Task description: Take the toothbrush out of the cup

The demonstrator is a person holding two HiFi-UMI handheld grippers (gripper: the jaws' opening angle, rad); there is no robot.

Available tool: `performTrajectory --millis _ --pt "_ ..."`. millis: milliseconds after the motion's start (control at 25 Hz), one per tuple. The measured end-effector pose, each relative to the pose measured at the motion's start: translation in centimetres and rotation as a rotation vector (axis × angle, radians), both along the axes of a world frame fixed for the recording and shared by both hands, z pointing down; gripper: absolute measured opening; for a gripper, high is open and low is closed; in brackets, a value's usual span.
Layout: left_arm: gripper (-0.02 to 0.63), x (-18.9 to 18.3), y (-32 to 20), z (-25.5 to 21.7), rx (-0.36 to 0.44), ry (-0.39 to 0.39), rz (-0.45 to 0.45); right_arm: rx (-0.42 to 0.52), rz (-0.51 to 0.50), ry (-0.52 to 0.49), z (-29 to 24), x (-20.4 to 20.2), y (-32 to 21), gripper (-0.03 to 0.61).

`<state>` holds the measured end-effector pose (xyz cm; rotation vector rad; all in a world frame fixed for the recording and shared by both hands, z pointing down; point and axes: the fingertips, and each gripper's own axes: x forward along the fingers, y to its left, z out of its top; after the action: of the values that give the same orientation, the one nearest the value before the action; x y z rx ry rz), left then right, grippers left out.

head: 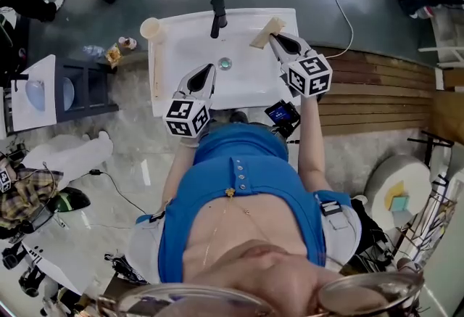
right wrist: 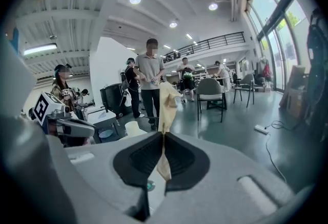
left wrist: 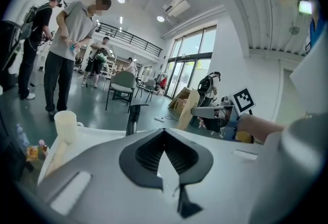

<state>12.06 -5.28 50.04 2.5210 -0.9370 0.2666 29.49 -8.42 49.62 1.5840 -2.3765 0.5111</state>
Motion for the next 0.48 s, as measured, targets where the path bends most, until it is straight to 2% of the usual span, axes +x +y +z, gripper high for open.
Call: performTrajectory --millis 280,480 --pt "0.002 1.6 0.0 0.5 -0.01 -0.012 0.045 -0.123 0.108 0.067 3.2 4.8 1.8 0.015" --pt "0.002 3.1 0.5 0.8 -0.015 -0.016 0.076 -0.233 0.138 0.093 5.7 7.0 3.8 0.015"
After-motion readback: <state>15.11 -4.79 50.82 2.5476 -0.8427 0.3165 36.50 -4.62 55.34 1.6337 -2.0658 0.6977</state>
